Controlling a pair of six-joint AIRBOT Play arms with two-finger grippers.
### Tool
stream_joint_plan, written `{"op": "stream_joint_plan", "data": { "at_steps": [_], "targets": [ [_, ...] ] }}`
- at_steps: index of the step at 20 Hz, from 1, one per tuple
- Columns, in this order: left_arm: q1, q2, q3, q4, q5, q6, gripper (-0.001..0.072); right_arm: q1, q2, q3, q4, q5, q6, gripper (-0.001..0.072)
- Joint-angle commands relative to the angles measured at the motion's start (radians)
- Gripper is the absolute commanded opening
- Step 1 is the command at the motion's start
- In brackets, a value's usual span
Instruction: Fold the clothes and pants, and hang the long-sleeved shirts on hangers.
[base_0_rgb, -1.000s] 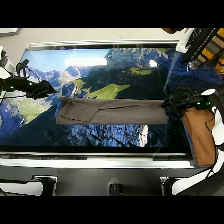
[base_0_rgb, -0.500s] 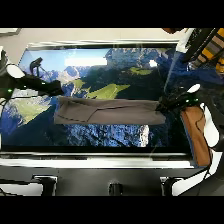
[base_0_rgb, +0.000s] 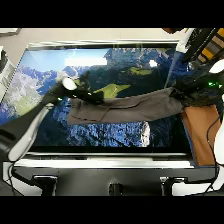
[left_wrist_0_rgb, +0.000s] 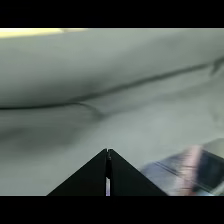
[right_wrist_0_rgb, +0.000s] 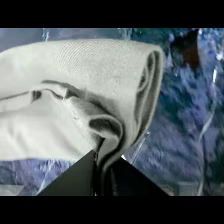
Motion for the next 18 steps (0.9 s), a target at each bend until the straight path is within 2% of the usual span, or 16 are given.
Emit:
{"op": "stream_joint_plan", "data": {
  "at_steps": [1, 7, 18],
  "targets": [
    [-0.145, -0.097, 0.021, -0.166, 0.121, -0.018, 0.0015, 0.000, 0.068, 0.031, -0.022, 0.062, 0.060, 0.0030],
    [-0.269, -0.213, 0.132, -0.310, 0.191, -0.019, 0.0015, 0.000, 0.170, 0.031, -0.022, 0.061, 0.098, 0.0030],
    [-0.389, -0.389, 0.377, -0.327, 0.188, -0.181, 0.0014, 0.000, 0.257, 0.031, -0.021, 0.098, 0.162, 0.0030]
  ]
}}
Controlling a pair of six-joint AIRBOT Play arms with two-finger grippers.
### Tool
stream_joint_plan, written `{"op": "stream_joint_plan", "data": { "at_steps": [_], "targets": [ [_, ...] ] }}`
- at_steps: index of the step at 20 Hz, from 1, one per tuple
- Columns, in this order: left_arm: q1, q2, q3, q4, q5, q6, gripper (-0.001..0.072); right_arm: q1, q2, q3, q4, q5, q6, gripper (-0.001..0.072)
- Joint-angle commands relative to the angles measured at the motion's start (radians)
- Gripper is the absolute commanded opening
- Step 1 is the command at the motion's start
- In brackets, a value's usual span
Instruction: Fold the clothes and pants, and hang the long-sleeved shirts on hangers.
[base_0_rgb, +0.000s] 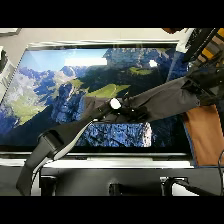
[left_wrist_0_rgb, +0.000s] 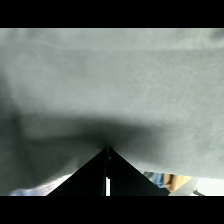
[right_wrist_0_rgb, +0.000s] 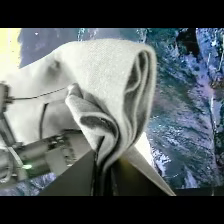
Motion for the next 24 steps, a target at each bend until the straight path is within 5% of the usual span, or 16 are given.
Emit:
{"op": "stream_joint_plan", "data": {
  "at_steps": [1, 7, 15, 24],
  "targets": [
    [-0.038, -0.047, 0.070, -0.006, 0.002, -0.056, 0.0015, 0.000, 0.023, 0.001, 0.000, 0.032, 0.033, 0.0030],
    [0.034, 0.006, 0.079, 0.012, -0.201, 0.012, 0.0014, 0.000, 0.032, 0.001, 0.001, 0.026, 0.110, 0.0030],
    [0.331, 0.377, 0.078, 0.635, -0.682, 0.006, 0.0015, 0.233, 0.008, 0.001, 0.070, -0.179, 0.266, 0.0031],
    [0.579, 0.609, 0.078, 0.684, -0.779, 0.006, 0.0017, 0.632, -0.175, 0.001, 0.047, -0.504, 0.443, 0.0031]
  ]
}}
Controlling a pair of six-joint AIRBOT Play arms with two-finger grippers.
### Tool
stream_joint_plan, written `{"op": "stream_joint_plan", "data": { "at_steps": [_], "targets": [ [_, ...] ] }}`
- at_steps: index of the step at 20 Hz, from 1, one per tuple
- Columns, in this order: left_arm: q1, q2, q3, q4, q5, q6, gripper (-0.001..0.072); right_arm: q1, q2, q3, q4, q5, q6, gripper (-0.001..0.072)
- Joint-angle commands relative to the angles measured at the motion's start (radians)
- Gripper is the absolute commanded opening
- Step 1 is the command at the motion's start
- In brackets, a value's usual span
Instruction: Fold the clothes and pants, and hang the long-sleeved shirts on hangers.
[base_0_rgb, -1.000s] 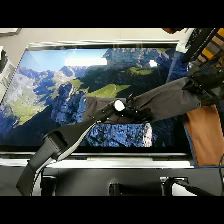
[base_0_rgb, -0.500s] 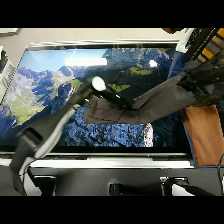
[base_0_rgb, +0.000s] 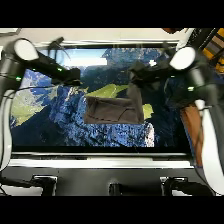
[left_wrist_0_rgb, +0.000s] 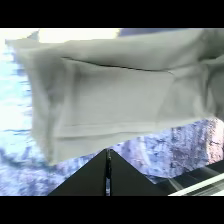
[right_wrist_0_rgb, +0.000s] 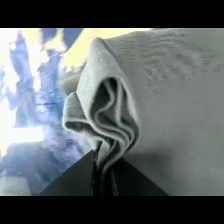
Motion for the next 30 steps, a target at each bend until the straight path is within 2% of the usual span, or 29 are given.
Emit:
{"op": "stream_joint_plan", "data": {
  "at_steps": [1, 7, 17, 20, 21, 22, 23, 26, 30],
  "targets": [
    [0.066, 0.050, 0.000, 0.024, -0.052, 0.000, 0.0017, 0.129, -0.079, 0.001, 0.015, -0.139, 0.057, 0.0031],
    [0.076, 0.050, 0.000, 0.024, -0.059, 0.000, 0.0017, 0.222, -0.180, 0.001, 0.056, -0.251, 0.075, 0.0031],
    [0.076, 0.048, 0.000, 0.024, -0.059, 0.000, 0.0017, 0.305, -0.299, 0.001, 0.092, -0.313, 0.067, 0.0046],
    [0.076, 0.048, 0.000, 0.024, -0.059, 0.000, 0.0017, 0.311, -0.305, 0.001, 0.126, -0.399, 0.036, 0.0241],
    [0.076, 0.048, 0.000, 0.024, -0.059, 0.000, 0.0017, 0.307, -0.301, 0.001, 0.166, -0.422, 0.012, 0.0336],
    [0.076, 0.048, 0.000, 0.024, -0.059, 0.000, 0.0017, 0.301, -0.292, 0.001, 0.195, -0.430, -0.014, 0.0473],
    [0.076, 0.048, 0.000, 0.024, -0.059, 0.000, 0.0017, 0.291, -0.279, 0.001, 0.205, -0.427, -0.033, 0.0560],
    [0.076, 0.049, 0.000, 0.024, -0.060, 0.000, 0.0017, 0.210, -0.208, 0.001, 0.197, -0.328, -0.131, 0.0561],
    [0.076, 0.049, 0.000, 0.024, -0.066, 0.001, 0.0017, -0.066, -0.111, 0.001, 0.148, -0.051, -0.276, 0.0561]
  ]
}}
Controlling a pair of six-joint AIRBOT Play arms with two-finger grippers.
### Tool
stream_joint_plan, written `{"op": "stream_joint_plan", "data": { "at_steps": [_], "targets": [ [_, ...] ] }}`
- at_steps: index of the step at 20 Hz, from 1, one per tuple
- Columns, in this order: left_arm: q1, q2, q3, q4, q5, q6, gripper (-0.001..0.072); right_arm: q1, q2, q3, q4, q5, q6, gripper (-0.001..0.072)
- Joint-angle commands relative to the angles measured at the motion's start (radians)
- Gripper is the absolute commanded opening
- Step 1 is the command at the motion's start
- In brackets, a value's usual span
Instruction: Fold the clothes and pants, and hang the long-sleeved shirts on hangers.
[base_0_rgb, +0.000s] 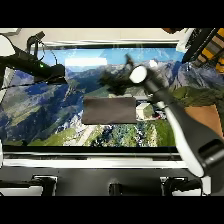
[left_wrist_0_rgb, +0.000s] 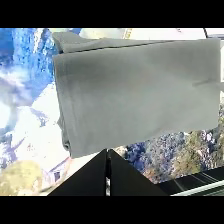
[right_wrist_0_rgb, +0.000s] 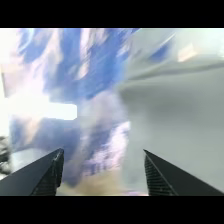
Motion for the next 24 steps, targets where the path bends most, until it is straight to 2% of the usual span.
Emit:
{"op": "stream_joint_plan", "data": {
  "at_steps": [1, 3, 6, 11, 19, 22, 23, 24],
  "targets": [
    [0.002, 0.000, 0.000, 0.000, -0.013, 0.004, 0.0017, -0.243, 0.064, 0.000, -0.046, 0.258, -0.149, 0.0561],
    [0.001, 0.000, 0.000, 0.000, -0.025, 0.019, 0.0017, -0.383, 0.063, -0.031, -0.046, 0.339, -0.228, 0.0561],
    [0.002, -0.001, 0.000, 0.000, -0.025, 0.019, 0.0018, -0.508, 0.062, -0.198, -0.027, 0.329, -0.321, 0.0562],
    [0.005, -0.006, 0.000, 0.000, -0.023, 0.019, 0.0018, -0.515, 0.019, -0.459, 0.217, 0.216, -0.550, 0.0560],
    [0.005, -0.039, 0.000, 0.000, -0.017, 0.019, 0.0018, -0.346, -0.095, -0.486, 0.275, 0.080, -0.573, 0.0530],
    [0.005, -0.039, -0.002, 0.001, -0.016, 0.019, 0.0018, -0.317, -0.097, -0.486, 0.288, 0.027, -0.568, 0.0422],
    [0.005, -0.039, -0.002, 0.001, -0.016, 0.019, 0.0018, -0.315, -0.097, -0.485, 0.288, 0.023, -0.566, 0.0348],
    [0.005, -0.039, -0.002, 0.001, -0.015, 0.019, 0.0018, -0.315, -0.097, -0.485, 0.296, 0.024, -0.566, 0.0152]
  ]
}}
